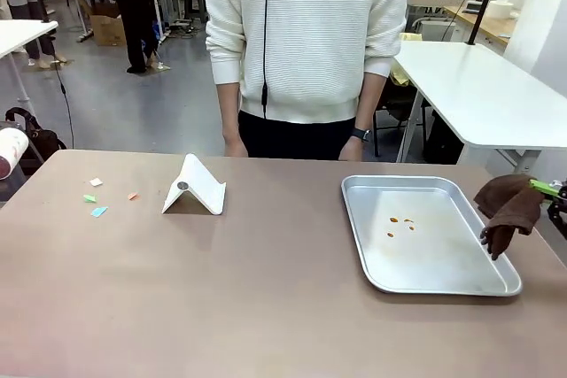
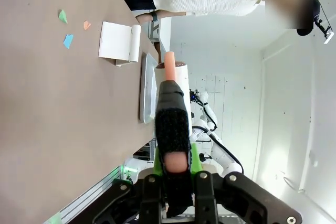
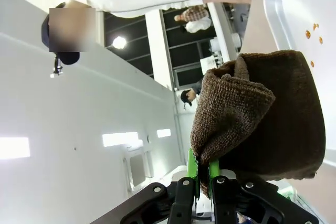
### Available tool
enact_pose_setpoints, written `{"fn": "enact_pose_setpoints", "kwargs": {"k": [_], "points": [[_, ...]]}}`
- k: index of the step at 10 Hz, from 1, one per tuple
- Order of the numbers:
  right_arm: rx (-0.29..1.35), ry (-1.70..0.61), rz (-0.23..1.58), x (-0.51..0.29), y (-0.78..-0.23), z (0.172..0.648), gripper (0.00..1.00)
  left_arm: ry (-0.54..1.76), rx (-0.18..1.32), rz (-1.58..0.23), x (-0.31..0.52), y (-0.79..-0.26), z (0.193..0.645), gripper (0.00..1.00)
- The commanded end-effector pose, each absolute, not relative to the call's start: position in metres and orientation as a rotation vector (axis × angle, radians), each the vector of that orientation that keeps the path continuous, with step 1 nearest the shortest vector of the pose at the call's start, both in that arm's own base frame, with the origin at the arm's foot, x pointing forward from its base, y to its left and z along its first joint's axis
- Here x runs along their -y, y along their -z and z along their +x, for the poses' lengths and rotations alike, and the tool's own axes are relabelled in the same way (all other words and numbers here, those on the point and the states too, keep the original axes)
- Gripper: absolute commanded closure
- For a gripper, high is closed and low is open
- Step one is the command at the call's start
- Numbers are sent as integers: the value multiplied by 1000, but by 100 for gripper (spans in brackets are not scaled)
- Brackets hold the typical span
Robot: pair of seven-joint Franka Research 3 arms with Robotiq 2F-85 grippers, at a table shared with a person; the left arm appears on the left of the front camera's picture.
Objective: Clean the surface of the table.
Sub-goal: Hold the Lint Roller with your left hand and the towel with your right hand, then if a person points to the right, clean the right side of the table with your right hand, and if they point to the left, clean the left side with your left hand.
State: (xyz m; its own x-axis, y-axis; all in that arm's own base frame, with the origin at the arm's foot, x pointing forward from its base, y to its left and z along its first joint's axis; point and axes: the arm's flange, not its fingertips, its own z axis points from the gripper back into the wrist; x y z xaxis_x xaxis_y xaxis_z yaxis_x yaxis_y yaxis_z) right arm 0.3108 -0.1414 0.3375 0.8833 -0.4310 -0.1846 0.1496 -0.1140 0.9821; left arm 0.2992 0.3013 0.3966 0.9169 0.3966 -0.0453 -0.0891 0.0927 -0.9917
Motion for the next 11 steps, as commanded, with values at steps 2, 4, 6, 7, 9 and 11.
{"fn": "enact_pose_setpoints", "kwargs": {"k": [2,4,6,7,9,11], "points": [[209,467,1619,139,-343,308,100,-354,259,-1454,-301,-398,296,100],[209,467,1619,139,-343,308,100,-354,259,-1454,-301,-398,296,100],[209,467,1619,139,-343,308,100,-354,259,-1454,-301,-398,296,100],[209,467,1619,139,-343,308,100,-354,259,-1454,-301,-398,296,100],[209,467,1619,139,-343,308,100,-354,259,-1454,-301,-398,296,100],[209,467,1619,139,-343,308,100,-354,259,-1454,-301,-398,296,100]]}}
